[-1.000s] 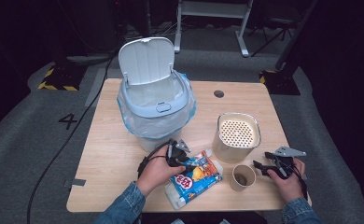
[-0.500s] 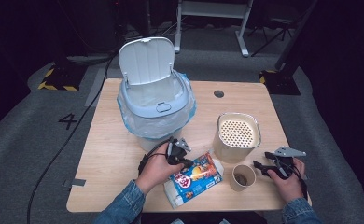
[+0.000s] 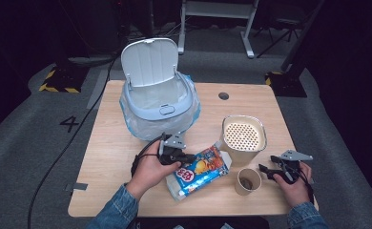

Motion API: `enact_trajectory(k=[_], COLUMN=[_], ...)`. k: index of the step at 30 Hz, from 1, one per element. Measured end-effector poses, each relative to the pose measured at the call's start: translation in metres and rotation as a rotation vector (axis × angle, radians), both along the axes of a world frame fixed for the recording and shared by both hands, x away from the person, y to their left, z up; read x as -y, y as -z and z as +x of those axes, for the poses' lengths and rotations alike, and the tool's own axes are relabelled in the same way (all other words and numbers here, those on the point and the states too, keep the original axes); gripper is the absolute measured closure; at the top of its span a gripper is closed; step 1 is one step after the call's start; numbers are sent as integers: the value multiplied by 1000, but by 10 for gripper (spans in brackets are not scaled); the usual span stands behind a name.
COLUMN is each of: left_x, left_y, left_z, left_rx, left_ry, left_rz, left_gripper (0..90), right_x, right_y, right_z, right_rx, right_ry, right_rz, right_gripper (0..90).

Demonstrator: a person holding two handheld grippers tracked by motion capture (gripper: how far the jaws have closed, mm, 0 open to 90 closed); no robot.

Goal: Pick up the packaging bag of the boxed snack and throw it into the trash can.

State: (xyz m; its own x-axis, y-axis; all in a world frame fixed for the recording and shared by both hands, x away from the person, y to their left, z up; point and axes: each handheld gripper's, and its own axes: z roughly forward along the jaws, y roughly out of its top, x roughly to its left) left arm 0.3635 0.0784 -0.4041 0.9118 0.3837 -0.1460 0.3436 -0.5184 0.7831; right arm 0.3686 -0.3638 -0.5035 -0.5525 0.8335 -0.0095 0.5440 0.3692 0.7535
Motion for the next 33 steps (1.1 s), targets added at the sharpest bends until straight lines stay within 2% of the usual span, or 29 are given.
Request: enact_trajectory(k=[5,9,10,11,12,13,20,24,29,30,31,32,33], left_x=[-11,-21,-21,-24,-24,-25,-29,-30,-35,-37,-37,-39,-39], left_y=[-10,-20,-20,-24,-24,-27,-43,-50,-69,-77,-77,-85,-85], left_z=[-2,-1,-1,0,0,0,3,5,9,10,10,12,12], left_rx=[32,74,74,98,98,113,183,199,222,237,237,249,249], left_ry=[-17,-27,-27,-26,-26,-26,-28,-24,-27,-31,-31,-35,-35], left_rz=[-37,-111,-111,-144,-144,-166,-248,-277,-310,-317,-317,-325,-325], left_gripper=[893,893,893,893,894,894,894,894,894,894,894,894,894], right_x=[0,0,0,0,0,0,0,0,0,0,0,0,0], right_y=[0,0,0,0,0,0,0,0,0,0,0,0,0], right_z=[0,0,0,0,0,0,0,0,0,0,0,0,0], right_rx=[1,1,0,1,1,1,1,1,1,1,1,1,1], right_ry=[3,4,4,4,4,4,4,4,4,4,4,4,4], right_rz=[0,0,1,1,1,0,0,0,0,0,0,0,0], right_gripper=[300,300,300,300,300,300,300,300,300,300,300,300,300])
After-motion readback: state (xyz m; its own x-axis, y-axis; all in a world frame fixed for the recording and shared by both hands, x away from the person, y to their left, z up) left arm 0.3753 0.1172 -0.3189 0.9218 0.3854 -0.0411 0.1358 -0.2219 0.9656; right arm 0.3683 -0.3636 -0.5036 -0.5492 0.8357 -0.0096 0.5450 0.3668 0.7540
